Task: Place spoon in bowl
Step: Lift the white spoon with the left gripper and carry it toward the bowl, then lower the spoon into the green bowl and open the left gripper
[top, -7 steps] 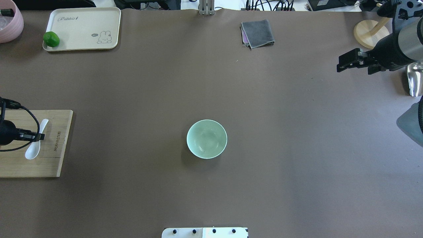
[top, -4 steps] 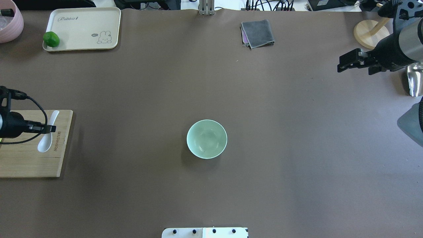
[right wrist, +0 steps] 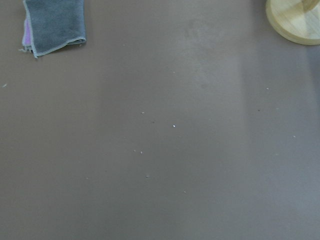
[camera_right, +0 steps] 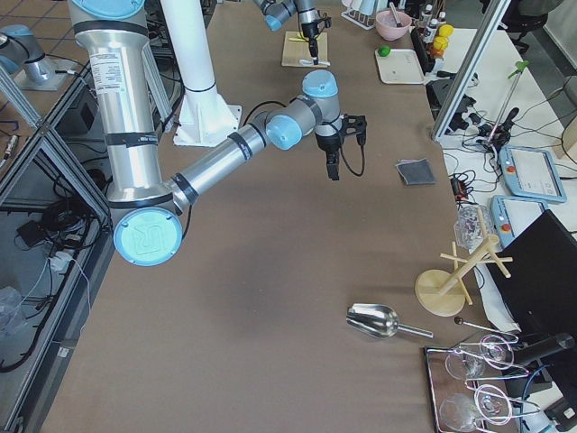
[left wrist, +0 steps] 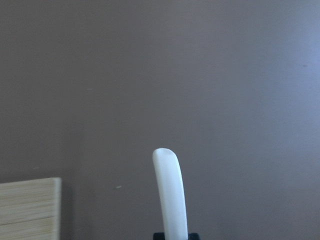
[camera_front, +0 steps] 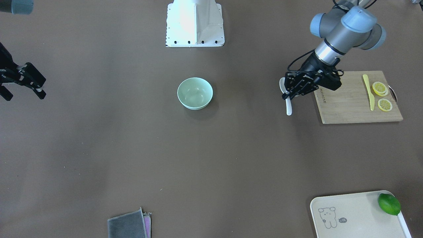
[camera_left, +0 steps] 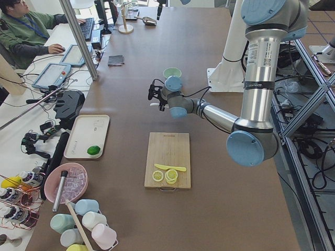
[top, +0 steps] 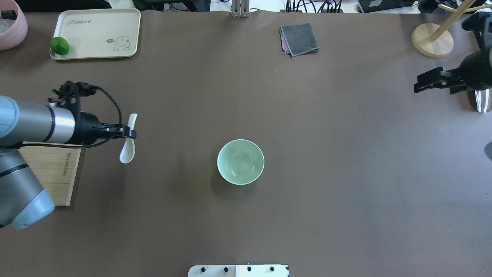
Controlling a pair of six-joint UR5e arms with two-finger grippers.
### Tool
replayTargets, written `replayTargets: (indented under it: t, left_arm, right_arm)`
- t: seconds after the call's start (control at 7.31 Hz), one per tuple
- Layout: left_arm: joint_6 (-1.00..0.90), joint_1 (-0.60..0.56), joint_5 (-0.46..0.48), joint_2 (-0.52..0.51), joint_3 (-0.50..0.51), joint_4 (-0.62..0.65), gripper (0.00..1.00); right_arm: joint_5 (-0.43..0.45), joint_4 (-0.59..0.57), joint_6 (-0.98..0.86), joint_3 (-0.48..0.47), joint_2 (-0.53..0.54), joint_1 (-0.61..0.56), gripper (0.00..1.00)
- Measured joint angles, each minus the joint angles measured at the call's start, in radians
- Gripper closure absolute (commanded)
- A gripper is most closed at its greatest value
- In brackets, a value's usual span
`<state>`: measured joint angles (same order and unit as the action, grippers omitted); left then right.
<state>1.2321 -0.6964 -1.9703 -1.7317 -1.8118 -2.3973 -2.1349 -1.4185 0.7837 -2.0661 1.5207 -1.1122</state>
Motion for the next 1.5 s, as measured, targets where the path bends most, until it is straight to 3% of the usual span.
replayTargets:
  t: [0.55,0.68,0.82,1.37,1.5]
  left_arm:
    - [0.167,0.244,0.230,-0.328,0.012,0.244,1.00]
    - [0.199,0.306,0.297,-0.384,0.015,0.285,0.84]
    - [0.215,0.350,0.344,-0.411,0.016,0.300,0.52]
    - [0.220,0.363,0.379,-0.429,0.031,0.305,0.42]
    - [0.218,0.356,0.380,-0.428,0.033,0.304,0.14]
  right_arm:
    - [-0.196,0.034,-0.398,0.076,0.163,-0.265,0.00]
    - [-0.212,0.035,-0.456,0.098,0.178,-0.296,0.00]
    - [-0.217,0.035,-0.478,0.107,0.185,-0.308,0.00]
    - [-0.218,0.035,-0.483,0.111,0.188,-0.314,0.00]
    - [-0.218,0.035,-0.481,0.111,0.188,-0.314,0.00]
